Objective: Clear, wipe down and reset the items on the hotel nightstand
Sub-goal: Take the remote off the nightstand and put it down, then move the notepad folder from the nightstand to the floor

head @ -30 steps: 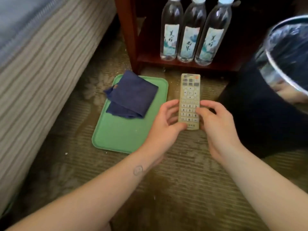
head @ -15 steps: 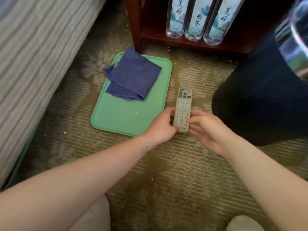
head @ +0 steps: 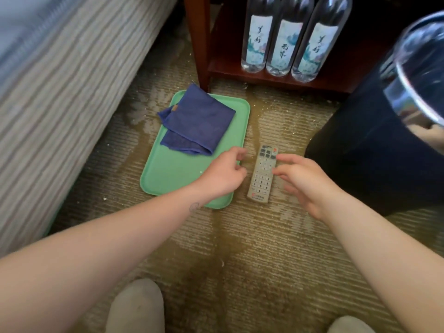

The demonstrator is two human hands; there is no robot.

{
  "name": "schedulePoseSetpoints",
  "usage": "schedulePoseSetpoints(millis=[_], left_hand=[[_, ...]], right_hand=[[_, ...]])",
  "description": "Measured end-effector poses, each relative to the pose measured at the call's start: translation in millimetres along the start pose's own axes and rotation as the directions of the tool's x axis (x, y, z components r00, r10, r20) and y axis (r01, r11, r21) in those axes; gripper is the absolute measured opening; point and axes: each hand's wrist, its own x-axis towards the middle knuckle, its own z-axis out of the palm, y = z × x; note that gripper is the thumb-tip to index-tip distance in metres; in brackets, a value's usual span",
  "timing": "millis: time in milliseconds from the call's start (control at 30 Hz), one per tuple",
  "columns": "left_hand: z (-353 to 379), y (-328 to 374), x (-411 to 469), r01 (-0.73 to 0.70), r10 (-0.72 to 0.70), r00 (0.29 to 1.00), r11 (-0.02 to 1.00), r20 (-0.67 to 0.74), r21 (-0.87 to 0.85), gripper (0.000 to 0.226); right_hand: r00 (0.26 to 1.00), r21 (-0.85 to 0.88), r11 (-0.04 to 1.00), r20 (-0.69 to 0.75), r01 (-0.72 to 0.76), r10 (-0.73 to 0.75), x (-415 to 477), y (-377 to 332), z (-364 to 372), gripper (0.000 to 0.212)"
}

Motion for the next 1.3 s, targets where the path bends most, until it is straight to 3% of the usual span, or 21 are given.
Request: schedulePoseSetpoints(millis=[133,200,267,333,433,533,633,800,900,1000,1100,1167,1300], left_hand=[[-51,50,19,-0.241,0.244,0.954,0.97,-0.176,0.035,0.046],[-78,90,27,-0.397,0.39,0.869,0.917,-0.304,0.042,0.046],[-107,138,28,-0.558,0.532,0.732,0.826,-0.426,0.073,0.047],[-136,186,25,-0.698,0.652,0.561,0.703,-0.509,0.131,0.046],[-177,261,24,-0.83,0.73,0.325,0.525,-0.602,0.189,0.043],[-205,321,35,-0.869,0.728,0.233,0.454,-0.645,0.198,0.037],[-218,369,57,-0.869,0.694,0.287,0.479,-0.66,0.125,0.033],[-214,422,109,-0.682,0.465,0.682,0.683,-0.565,-0.261,0.025],[-213,446,140,-0.543,0.368,0.817,0.75,-0.444,-0.378,0.013],[-213,468,165,-0.47,0.318,0.873,0.749,-0.369,-0.466,0.013],[-211,491,192,-0.372,0.265,0.926,0.75,-0.268,-0.547,0.005],[-211,504,210,-0.307,0.225,0.951,0.769,-0.212,-0.56,0.017],[-205,529,241,-0.207,0.147,0.978,0.797,-0.15,-0.568,0.047]], right_hand=[[0.977,-0.117,0.971,-0.021,0.211,-0.214,-12,-60,1,0.042],[0.924,-0.13,0.916,-0.012,0.379,-0.383,-22,-105,2,0.037],[0.834,-0.148,0.825,-0.005,0.545,-0.552,-36,-155,-2,0.031],[0.695,-0.199,0.683,-0.013,0.703,-0.719,-54,-203,-12,0.026],[0.344,-0.308,0.343,-0.053,0.888,-0.938,-83,-273,-45,0.025],[0.114,-0.394,0.169,-0.158,0.903,-0.981,-93,-330,-86,0.024],[0.035,-0.468,0.173,-0.289,0.867,-0.957,-86,-379,-132,0.023],[0.21,-0.635,0.473,-0.446,0.61,-0.87,-39,-425,-213,0.025],[0.224,-0.605,0.592,-0.574,0.532,-0.788,-7,-428,-259,0.026],[0.171,-0.536,0.66,-0.693,0.527,-0.7,14,-435,-289,0.028],[0.133,-0.567,0.638,-0.685,0.522,-0.717,27,-447,-307,0.03],[0.188,-0.593,0.659,-0.661,0.462,-0.726,37,-456,-315,0.028],[0.414,-0.626,0.72,-0.595,0.3,-0.689,56,-467,-328,0.034]])
